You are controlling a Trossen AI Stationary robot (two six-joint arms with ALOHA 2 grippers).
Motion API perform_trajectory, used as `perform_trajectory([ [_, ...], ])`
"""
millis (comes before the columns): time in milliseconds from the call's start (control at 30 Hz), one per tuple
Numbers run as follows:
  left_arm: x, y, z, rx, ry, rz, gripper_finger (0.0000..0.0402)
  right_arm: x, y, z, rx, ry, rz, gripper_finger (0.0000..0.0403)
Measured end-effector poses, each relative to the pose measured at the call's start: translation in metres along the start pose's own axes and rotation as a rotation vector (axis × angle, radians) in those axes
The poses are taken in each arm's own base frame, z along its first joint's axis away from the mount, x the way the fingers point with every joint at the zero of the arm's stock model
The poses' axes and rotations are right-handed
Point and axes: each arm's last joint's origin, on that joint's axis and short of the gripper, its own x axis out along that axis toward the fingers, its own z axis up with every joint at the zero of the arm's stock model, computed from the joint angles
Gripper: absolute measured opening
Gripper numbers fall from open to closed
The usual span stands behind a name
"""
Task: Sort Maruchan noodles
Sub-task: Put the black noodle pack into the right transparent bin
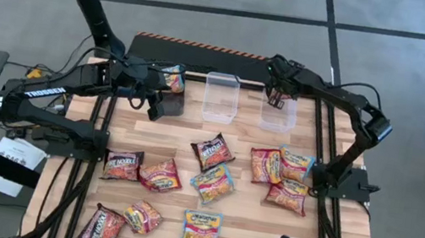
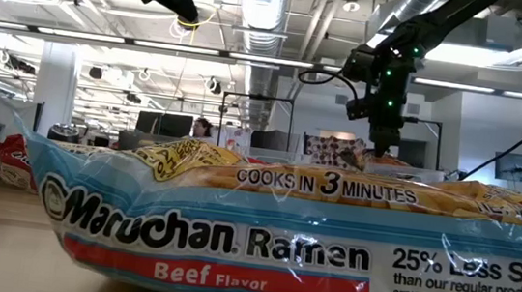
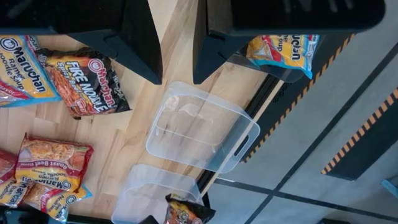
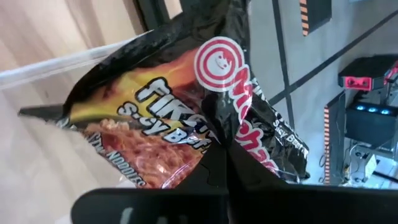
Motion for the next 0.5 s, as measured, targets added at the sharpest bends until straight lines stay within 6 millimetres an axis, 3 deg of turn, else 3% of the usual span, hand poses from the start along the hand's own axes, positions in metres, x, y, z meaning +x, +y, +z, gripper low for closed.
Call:
perform_trajectory([
  [200, 0.000, 0.000, 0.000, 0.000, 0.000, 0.000, 0.0078, -0.006, -0.012, 0.004, 0.080, -0.016, -0.017, 0.0003],
  [500, 0.000, 0.000, 0.000, -0.007, 0.000, 0.000, 0.0078, -0.006, -0.009, 0.000, 0.095, 0.029, 0.010, 0.0005],
])
